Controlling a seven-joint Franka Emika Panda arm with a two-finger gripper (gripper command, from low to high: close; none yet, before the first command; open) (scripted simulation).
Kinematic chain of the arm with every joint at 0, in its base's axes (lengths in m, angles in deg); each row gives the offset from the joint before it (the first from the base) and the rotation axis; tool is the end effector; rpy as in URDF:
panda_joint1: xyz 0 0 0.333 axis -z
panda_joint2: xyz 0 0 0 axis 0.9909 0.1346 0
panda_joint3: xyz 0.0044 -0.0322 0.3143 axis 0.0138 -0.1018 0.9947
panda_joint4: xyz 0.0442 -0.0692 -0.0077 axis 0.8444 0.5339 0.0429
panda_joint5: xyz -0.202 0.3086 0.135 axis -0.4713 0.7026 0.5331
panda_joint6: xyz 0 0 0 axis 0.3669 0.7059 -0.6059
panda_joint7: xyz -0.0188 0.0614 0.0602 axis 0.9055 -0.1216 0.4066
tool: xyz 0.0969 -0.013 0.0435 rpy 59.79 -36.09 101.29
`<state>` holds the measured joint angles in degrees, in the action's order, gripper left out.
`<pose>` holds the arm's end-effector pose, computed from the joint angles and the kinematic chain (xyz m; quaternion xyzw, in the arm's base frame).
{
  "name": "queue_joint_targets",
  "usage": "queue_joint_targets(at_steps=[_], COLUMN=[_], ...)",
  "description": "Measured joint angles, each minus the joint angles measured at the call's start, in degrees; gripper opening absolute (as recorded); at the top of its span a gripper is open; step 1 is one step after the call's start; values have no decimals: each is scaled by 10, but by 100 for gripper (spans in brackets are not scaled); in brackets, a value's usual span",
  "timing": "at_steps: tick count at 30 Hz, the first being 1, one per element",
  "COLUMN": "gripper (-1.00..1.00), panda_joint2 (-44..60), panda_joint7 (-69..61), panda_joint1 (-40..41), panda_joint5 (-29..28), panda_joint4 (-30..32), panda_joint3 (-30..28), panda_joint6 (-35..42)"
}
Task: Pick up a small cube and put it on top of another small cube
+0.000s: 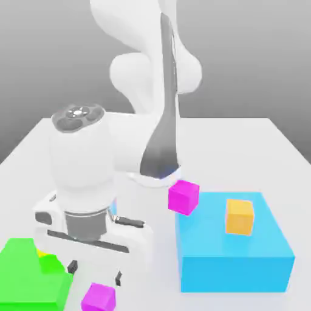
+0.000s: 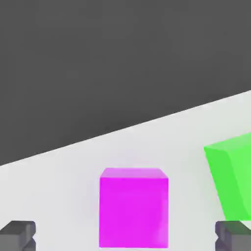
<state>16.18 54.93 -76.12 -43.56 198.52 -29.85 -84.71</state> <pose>0.4957 -0.1051 0.1656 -0.8560 0.5169 -0.0017 0.0006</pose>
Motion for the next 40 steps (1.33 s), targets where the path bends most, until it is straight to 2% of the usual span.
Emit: queue_joint_targets(at_steps=[2, 3, 10, 16, 23, 31, 33, 36, 37, 40], gripper=[0, -100, -100, -100, -100, -100, -100, -100, 100, 100], panda_joint2=[42, 54, 53, -59, -203, -371, -369, -323, -312, -312], panda_joint7=[-5, -7, -6, -12, -170, -389, -412, -415, -413, -413], panda_joint1=[7, 8, 9, -11, -92, -213, -226, -227, -227, -227], panda_joint5=[7, 10, 8, -20, -39, -17, -16, -22, -24, -24], panda_joint4=[-8, -11, -11, 18, 78, 149, 163, 183, 187, 187], panda_joint3=[8, 10, 10, 9, 87, 129, 135, 140, 141, 141], panda_joint6=[-32, -41, -41, 42, 126, 223, 205, 140, 125, 125])
